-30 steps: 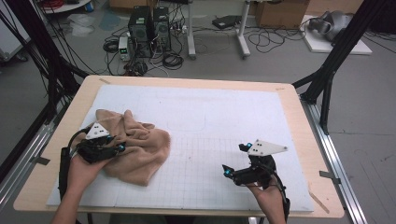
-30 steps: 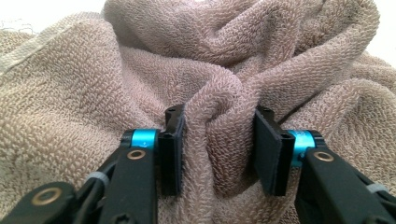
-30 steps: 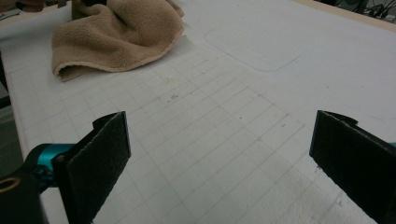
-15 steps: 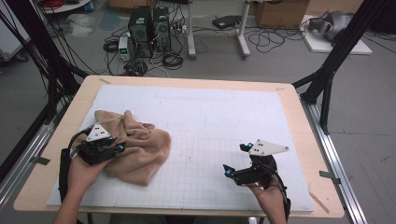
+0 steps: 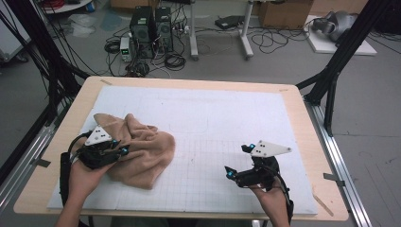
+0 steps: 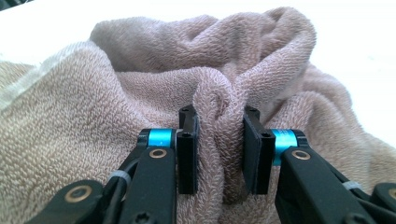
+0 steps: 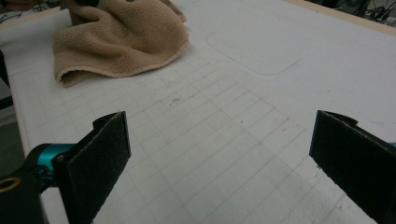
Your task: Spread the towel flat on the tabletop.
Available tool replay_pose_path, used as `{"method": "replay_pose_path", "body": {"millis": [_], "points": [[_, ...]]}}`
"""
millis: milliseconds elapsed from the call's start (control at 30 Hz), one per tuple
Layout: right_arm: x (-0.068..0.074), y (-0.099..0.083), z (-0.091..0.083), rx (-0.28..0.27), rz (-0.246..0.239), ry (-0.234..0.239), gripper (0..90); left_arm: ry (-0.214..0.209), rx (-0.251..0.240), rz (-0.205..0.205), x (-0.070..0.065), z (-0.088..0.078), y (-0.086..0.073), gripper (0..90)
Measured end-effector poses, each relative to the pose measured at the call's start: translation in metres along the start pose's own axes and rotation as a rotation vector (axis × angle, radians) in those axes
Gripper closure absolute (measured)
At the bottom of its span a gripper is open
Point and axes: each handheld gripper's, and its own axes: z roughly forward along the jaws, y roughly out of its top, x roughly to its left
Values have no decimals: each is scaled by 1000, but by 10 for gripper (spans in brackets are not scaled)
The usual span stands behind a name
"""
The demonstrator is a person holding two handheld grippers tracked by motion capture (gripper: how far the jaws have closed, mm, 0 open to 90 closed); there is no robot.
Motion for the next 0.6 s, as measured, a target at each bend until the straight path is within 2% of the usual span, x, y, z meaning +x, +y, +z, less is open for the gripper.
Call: {"method": "replay_pose_path", "body": {"millis": [200,600], "points": [[0,1,-2,-2,-3,-2,42,-44,-29,14,-15,-1,16,709],[-3,-1,-11,-16,6,-13,42,-117,-50,88,-61,11,43,710]]}}
